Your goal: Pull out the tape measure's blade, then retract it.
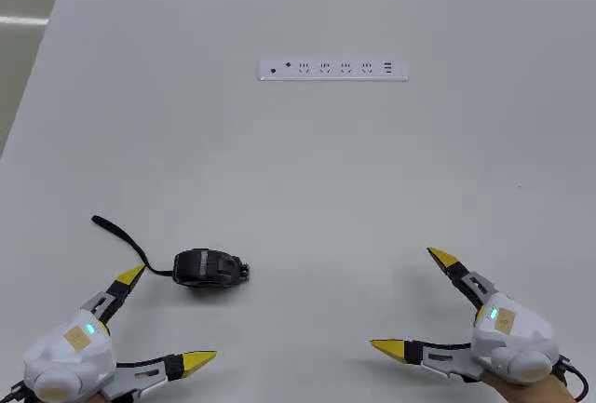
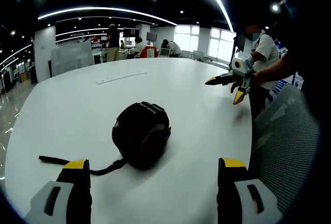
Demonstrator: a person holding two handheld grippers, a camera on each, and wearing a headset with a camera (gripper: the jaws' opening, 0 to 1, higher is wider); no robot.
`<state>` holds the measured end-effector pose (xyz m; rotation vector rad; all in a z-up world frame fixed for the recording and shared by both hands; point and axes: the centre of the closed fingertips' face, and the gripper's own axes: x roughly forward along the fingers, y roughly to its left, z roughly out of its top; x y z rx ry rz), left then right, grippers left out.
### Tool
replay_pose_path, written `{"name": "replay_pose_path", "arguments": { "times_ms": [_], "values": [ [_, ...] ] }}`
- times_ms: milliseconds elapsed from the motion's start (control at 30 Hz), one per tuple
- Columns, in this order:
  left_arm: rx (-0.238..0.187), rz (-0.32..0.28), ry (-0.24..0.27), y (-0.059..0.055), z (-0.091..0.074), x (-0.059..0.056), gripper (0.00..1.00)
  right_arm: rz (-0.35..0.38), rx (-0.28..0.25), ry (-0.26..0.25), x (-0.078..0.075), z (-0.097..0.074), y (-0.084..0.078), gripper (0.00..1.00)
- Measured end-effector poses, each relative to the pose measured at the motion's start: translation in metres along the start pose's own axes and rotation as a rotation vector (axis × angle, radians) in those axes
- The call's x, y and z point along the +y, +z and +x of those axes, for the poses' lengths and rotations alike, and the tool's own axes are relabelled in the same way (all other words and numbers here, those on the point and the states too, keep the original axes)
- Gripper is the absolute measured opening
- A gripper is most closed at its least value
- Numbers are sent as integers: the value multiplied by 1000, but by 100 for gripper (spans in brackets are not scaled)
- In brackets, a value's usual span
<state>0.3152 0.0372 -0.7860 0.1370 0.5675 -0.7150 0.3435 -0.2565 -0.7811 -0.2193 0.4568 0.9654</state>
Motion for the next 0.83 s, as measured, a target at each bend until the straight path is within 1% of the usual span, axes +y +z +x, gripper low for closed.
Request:
{"name": "replay_pose_path", "arguments": {
  "times_ms": [67,100,233,333,567,833],
  "values": [
    [-3,2,1,1,0,0,100,-6,7,4,1,0,-1,100],
    [-2,5,1,3,0,-2,100,-6,12,4,1,0,-2,100],
    [2,14,1,5,0,-3,100,0,21,5,1,-1,-5,100],
    [-3,13,-1,7,0,-3,100,-7,33,3,1,-1,-6,100],
    [-2,19,0,1,-1,2,100,-3,31,3,1,-1,-7,100],
    [1,24,-1,1,-1,2,100,-4,33,1,1,-1,-7,100]
  ]
}}
